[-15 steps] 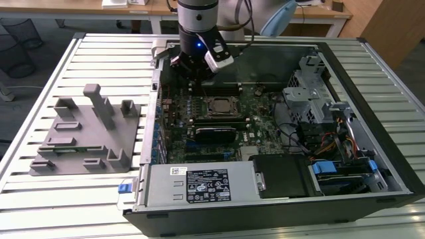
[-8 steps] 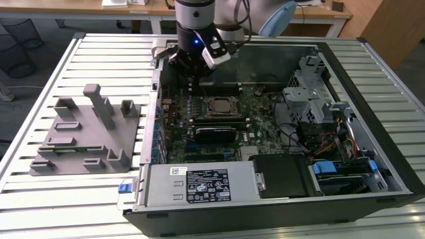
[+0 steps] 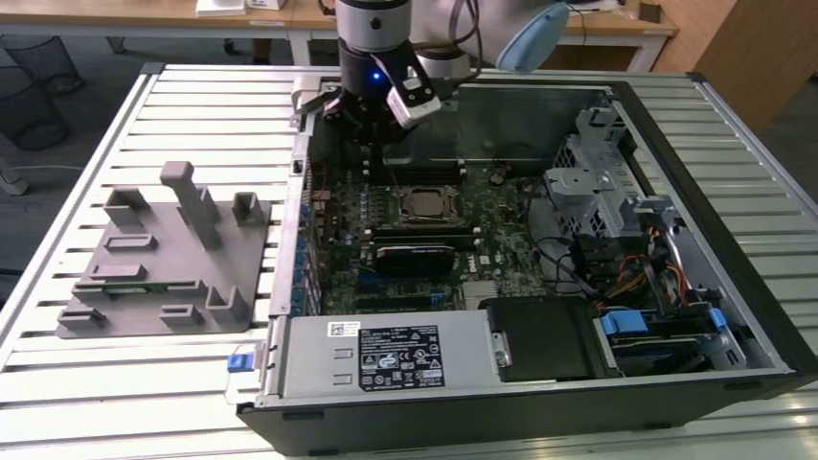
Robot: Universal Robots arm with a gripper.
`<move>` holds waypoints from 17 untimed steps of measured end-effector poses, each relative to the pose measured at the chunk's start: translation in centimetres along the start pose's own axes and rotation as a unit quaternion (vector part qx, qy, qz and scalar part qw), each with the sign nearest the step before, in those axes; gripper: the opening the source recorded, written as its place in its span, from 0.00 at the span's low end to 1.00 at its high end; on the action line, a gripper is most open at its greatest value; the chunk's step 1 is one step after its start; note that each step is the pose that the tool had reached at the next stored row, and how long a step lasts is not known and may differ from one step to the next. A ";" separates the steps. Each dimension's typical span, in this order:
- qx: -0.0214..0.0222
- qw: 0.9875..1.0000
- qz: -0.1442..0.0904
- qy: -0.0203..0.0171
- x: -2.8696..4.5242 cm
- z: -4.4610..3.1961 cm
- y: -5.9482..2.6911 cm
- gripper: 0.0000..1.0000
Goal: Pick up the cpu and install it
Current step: 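Install the first cpu locking lever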
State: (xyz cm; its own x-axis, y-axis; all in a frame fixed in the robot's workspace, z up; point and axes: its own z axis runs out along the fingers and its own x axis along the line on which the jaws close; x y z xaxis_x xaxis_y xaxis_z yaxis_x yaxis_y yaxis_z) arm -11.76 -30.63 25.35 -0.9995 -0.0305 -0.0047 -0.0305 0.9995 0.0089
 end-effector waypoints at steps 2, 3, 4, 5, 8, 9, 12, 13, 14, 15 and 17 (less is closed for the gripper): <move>0.000 1.000 0.000 0.000 -0.01 0.00 0.09 0.11; 0.000 1.000 0.000 0.000 -0.05 0.00 0.12 0.11; 0.000 1.000 0.000 0.000 -0.10 0.00 0.13 0.11; 0.000 1.000 -0.001 0.000 -0.18 0.00 0.14 0.11; 0.000 1.000 -0.001 0.000 -0.64 0.00 0.13 0.11; 0.000 1.000 -0.001 0.000 -0.84 0.00 0.12 0.11; 0.000 1.000 -0.001 0.001 -1.56 0.01 0.10 0.11; 0.000 1.000 -0.001 0.001 -1.83 0.01 0.09 0.11; 0.000 1.000 -0.001 0.001 -2.11 0.01 0.08 0.11; 0.000 1.000 -0.001 0.001 -2.38 0.01 0.07 0.11; 0.000 1.000 -0.001 0.001 -2.93 0.01 0.06 0.11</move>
State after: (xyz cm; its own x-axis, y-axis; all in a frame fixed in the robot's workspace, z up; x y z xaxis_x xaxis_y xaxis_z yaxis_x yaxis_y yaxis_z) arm -8.84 -30.49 25.35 -0.9995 -0.0327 -0.0021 -0.0327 0.9994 0.0091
